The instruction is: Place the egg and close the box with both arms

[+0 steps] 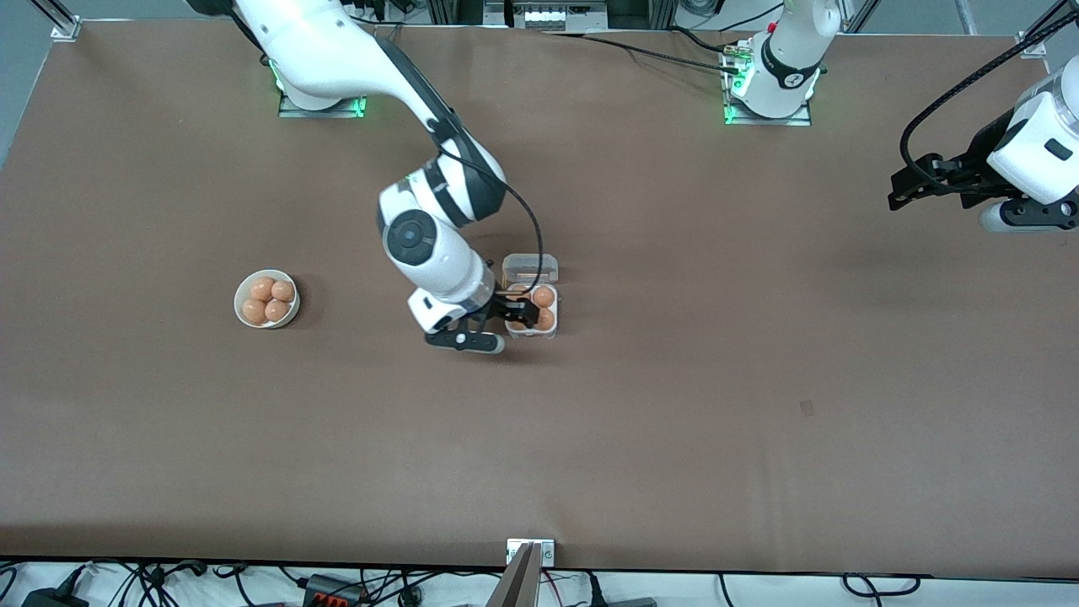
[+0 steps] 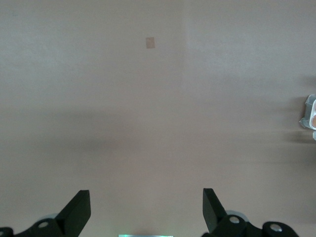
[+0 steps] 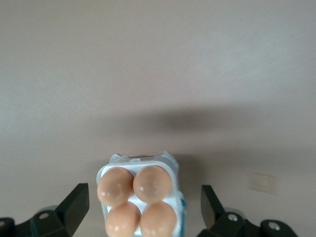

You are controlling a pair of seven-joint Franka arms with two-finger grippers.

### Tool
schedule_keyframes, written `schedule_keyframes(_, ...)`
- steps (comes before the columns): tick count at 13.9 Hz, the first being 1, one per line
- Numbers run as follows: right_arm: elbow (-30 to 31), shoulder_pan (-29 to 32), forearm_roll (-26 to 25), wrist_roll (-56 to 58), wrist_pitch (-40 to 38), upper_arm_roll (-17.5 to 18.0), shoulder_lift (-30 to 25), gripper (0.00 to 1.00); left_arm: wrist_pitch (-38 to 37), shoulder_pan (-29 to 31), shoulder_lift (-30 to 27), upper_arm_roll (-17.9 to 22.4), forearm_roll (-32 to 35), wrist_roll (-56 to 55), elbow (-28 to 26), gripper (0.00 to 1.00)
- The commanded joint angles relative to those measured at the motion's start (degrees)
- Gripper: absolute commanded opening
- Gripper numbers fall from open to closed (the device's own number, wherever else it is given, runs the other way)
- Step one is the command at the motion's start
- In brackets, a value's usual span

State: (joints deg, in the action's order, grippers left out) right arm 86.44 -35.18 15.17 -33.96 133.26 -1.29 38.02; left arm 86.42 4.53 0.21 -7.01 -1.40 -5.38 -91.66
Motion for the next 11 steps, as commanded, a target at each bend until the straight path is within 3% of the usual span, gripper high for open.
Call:
schedule_keyframes(1, 1.28, 0.11, -3.99, -1.11, -7.81, -2.66, -7.41, 1.0, -0.47, 0.48, -0.82, -0.19, 1.4, 1.07, -0.36, 1.0)
schedule_keyframes(4, 1.28, 0.55, -10.93, 1.25, -16.34, -6.35, -13.65, 1.0, -0.46, 3.29, -0.82, -0.28, -1.05, 1.24, -0.27, 1.0)
schedule_keyframes(11, 0.58, 4.07, -11.22, 18.83, -26.81, -14.7, -20.87, 1.0, -2.22, 3.12, -0.47, -1.07, -0.36, 2.03, -0.27, 1.0)
